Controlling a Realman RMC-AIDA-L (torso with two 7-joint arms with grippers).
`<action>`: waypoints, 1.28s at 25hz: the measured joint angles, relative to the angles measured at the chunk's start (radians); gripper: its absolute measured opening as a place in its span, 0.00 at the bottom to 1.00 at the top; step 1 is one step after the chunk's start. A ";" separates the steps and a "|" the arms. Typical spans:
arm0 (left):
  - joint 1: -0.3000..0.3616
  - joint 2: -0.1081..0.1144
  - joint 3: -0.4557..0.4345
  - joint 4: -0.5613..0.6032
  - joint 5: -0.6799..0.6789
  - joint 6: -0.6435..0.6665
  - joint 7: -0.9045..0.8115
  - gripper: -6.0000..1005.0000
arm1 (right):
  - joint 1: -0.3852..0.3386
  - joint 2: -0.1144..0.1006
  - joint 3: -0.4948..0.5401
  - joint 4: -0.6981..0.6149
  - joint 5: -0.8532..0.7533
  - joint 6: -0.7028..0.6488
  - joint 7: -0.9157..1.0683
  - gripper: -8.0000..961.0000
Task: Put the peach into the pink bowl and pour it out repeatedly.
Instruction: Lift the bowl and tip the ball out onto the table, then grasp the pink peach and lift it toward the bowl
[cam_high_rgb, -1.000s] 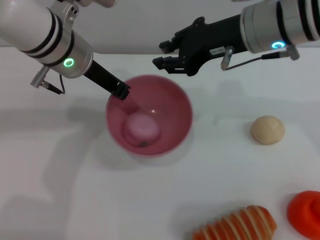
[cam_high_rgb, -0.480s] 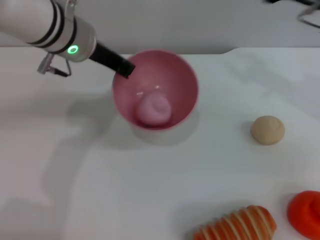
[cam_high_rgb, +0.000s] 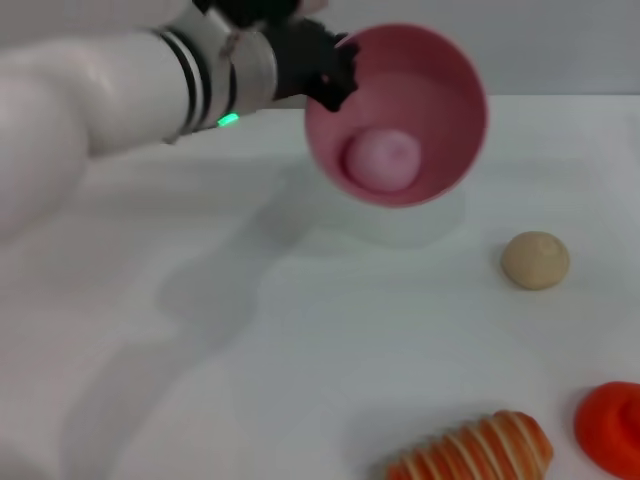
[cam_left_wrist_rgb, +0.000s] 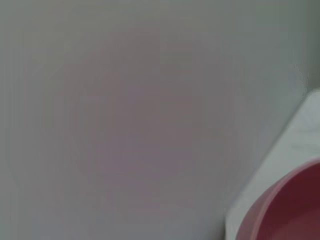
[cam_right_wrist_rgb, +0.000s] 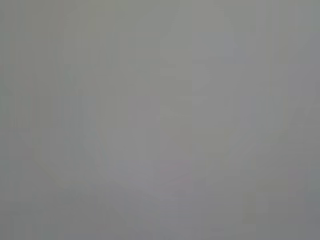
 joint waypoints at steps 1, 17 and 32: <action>0.039 0.000 0.053 0.008 0.008 -0.105 0.005 0.04 | -0.006 -0.001 0.013 0.008 0.007 0.000 -0.003 0.53; 0.268 -0.002 0.553 -0.268 0.011 -1.372 0.206 0.04 | 0.002 0.000 0.094 0.053 0.011 0.003 -0.007 0.51; 0.231 -0.003 0.379 -0.134 -0.014 -0.973 0.103 0.04 | 0.022 -0.004 0.070 0.071 -0.017 0.003 -0.008 0.49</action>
